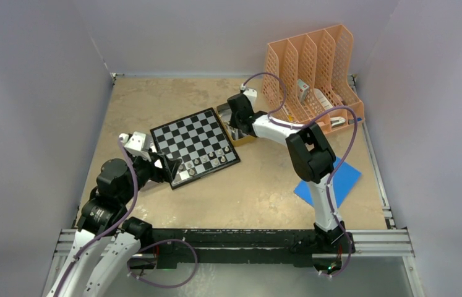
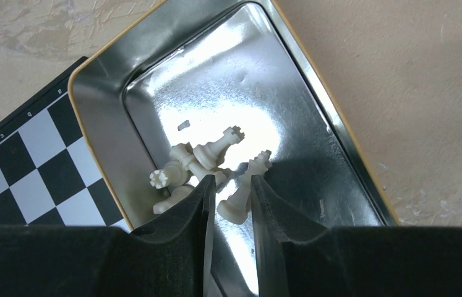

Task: Set up the chess pieces on the board
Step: Pick up the chess piece from the storage box.

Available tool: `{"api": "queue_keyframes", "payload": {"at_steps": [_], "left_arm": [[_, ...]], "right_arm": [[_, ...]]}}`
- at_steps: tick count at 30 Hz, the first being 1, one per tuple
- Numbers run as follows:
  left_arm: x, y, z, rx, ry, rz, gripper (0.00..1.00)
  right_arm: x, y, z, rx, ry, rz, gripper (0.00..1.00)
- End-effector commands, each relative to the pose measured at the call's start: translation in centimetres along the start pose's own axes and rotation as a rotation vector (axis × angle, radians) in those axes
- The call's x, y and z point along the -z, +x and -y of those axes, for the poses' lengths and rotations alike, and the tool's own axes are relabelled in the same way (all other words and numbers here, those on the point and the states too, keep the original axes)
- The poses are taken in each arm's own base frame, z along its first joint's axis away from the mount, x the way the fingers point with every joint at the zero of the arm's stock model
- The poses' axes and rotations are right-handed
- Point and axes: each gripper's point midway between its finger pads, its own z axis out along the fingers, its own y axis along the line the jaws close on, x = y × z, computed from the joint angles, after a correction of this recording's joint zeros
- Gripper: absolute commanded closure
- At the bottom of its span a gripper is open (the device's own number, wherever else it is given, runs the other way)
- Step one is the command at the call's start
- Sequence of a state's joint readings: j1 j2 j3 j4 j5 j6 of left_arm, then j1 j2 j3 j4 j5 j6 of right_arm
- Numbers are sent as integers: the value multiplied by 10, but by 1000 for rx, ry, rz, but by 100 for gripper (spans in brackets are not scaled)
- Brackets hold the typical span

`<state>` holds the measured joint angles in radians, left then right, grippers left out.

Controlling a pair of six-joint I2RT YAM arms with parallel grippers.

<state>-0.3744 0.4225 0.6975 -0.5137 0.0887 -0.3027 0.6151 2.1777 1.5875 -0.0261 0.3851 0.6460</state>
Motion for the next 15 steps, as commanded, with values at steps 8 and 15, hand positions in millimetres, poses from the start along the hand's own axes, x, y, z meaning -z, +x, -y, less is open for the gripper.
{"api": "queue_keyframes", "payload": {"at_steps": [8,15], "left_arm": [[5,-15,0,-16,-10,60,26],[6,-16,-1,-16,-14,65,26]], "right_arm": [[6,-18,-3,-103,49,39,69],[4,-16,1,-116,72,41,69]]}}
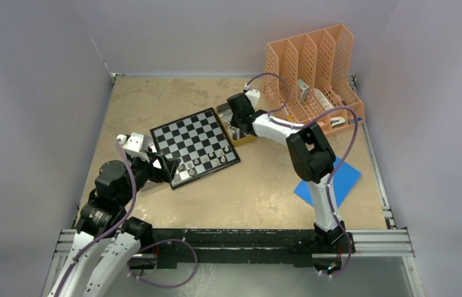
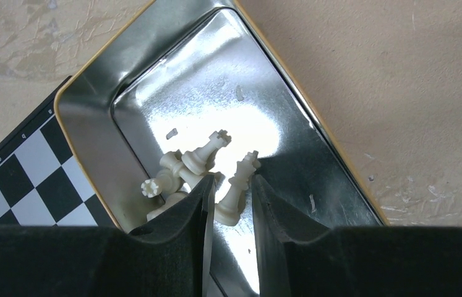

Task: Set up the chess pieces on the board
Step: Pick up the chess piece from the storage box.

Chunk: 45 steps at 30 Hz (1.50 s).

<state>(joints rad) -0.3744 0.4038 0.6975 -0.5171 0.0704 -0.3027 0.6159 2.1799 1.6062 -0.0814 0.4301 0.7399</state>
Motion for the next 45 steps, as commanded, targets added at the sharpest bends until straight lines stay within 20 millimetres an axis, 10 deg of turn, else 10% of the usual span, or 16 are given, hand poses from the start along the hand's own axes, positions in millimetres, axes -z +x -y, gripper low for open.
{"api": "queue_keyframes", "payload": {"at_steps": [1,20,27,36,45], "left_arm": [[2,-13,1,-14,0,45,26],[5,-15,-3,-4,-25,59,26],[6,-15,-3,-1,-26,61,26],[5,-12,1,32,-12,48,28],[2,-10,1,104,-40,-16,33]], "right_arm": [[2,-14,-7,-37,13,37,69],[-12,6,-4,41,0,0,74],[0,-18,-10,83,-28,64,85],[50,-79,-23,140,-110,250,90],[131,-80,-51,326,-371,370,92]]}}
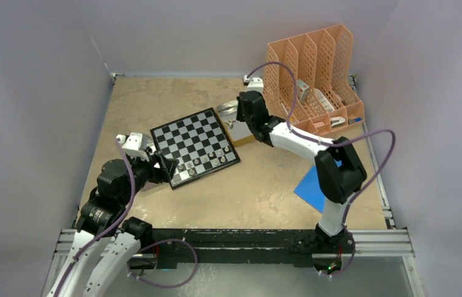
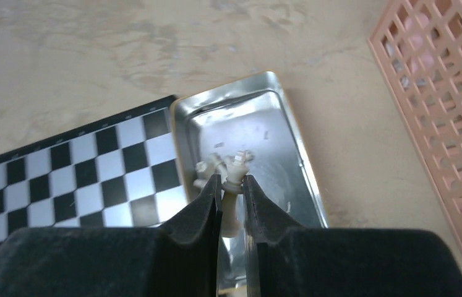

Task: Set up the chess pieces on the board
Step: Pick up the chess piece from the storage box, then place the chess piece on the chessboard.

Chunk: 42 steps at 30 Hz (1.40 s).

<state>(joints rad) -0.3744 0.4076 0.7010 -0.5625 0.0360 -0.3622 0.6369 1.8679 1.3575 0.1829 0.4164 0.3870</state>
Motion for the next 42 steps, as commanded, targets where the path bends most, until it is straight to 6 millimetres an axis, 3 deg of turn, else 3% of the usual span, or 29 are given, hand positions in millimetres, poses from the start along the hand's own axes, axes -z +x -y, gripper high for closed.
{"api": "queue_keyframes", "payload": {"at_steps": [1,5,9,12,15,21,28,36,42], "left_arm": [[-1,-18,7,46,-4,5,34],[-11,-17,13,66,3,-78,40],[-31,-14,36,84,108,-174,43],[-45,-16,50,94,165,-252,43],[-51,-28,72,130,255,-292,46],[-41,-62,109,197,434,-219,46],[-40,-60,126,139,556,-275,47],[-44,-47,136,132,663,-324,48],[-50,-36,135,159,670,-351,60]], "right_arm": [[45,-34,-43,88,-199,158,93],[84,-32,-64,122,-297,217,94],[136,-28,-94,171,-436,322,94],[167,-24,-105,208,-490,405,93],[200,-25,-117,226,-595,478,93],[248,-28,-122,297,-690,656,93],[275,-27,-136,338,-747,724,93],[280,-21,-144,354,-757,717,94],[279,-17,-147,359,-753,710,94]]}}
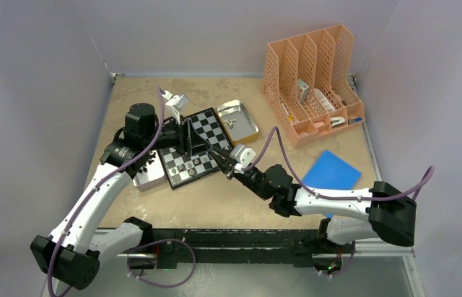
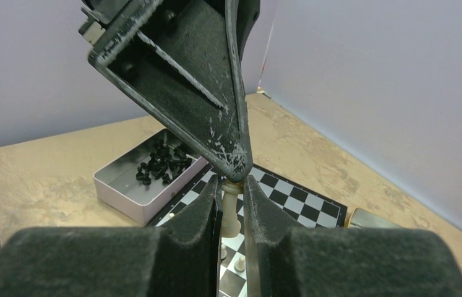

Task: Set up the chess pieces on the board
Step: Place the chess piece on the chessboard.

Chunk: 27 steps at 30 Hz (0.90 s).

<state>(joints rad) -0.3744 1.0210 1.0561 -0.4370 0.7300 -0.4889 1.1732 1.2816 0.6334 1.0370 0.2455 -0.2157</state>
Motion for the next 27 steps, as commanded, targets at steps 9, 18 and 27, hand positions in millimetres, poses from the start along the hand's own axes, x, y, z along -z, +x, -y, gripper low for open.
{"api": "queue_keyframes", "payload": {"at_steps": [9,18,27], "left_arm": [[-2,6,10,-40,92,-23,84],[0,16,-11,-92,-6,-30,100],[4,13,-48,-62,-221,35,100]], "right_arm": [[-8,-20,1,4,29,57,94],[-11,7,2,-84,79,-59,59],[16,21,20,-253,215,-176,4]]}}
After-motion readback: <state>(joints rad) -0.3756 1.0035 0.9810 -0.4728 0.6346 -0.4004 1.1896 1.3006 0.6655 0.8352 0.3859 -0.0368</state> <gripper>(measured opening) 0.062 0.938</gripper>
